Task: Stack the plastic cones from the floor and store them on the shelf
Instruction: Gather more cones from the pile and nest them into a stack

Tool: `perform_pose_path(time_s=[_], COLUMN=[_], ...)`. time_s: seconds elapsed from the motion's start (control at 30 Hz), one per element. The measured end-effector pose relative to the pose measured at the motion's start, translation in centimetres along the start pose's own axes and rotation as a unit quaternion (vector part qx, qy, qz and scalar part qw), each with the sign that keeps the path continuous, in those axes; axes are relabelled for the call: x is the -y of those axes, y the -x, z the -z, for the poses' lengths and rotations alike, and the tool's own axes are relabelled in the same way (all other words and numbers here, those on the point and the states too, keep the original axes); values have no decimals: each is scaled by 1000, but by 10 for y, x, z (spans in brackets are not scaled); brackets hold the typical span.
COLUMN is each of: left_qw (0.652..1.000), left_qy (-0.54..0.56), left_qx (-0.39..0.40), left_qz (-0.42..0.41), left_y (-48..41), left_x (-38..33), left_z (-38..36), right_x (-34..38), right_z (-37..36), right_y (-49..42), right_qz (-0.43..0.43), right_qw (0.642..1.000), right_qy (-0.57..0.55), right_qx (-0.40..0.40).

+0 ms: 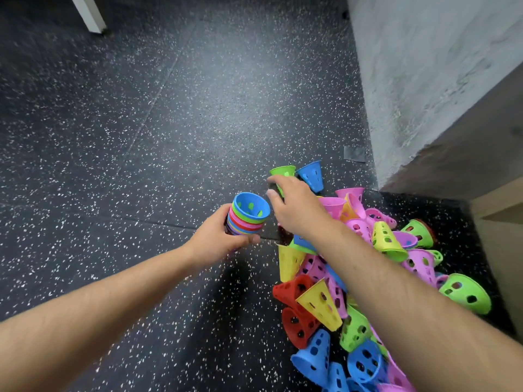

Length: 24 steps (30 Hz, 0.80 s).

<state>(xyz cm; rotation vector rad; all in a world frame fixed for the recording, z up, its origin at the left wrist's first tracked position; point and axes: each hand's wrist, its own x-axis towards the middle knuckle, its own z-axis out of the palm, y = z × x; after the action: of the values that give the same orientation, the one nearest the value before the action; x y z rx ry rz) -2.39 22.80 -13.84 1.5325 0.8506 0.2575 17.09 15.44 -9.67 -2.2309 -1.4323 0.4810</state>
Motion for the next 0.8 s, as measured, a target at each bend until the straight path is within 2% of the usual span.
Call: perform_pose_path(time_s=[0.2,0.4,0.57,0.67,0.73,0.8], left_qw=[1000,1000,1000,1000,999,999], left_qy=[-2,6,-6,-15,-18,-18], left_qx=[22,25,6,-3,-11,-16], left_qz=[6,17,19,23,26,28], left_y=[-25,-33,-29,-26,-23,-22], left_x=[-6,-8,-10,-7,-8,-10], left_z=[-3,-4,-4,-2,-2,-3], right_x=[-27,-44,-48,-41,-30,-15], right_z=[5,-10,-18,-4,8,15], right_y=[-64,-90,-79,-63,-46,-26], right_qz=[-43,-79,-57,-26,7,32], right_qw=[987,978,990,996,984,969], right_qy=[151,175,131,15,-73,-134], right_qx=[46,88,23,-83,-165,-203])
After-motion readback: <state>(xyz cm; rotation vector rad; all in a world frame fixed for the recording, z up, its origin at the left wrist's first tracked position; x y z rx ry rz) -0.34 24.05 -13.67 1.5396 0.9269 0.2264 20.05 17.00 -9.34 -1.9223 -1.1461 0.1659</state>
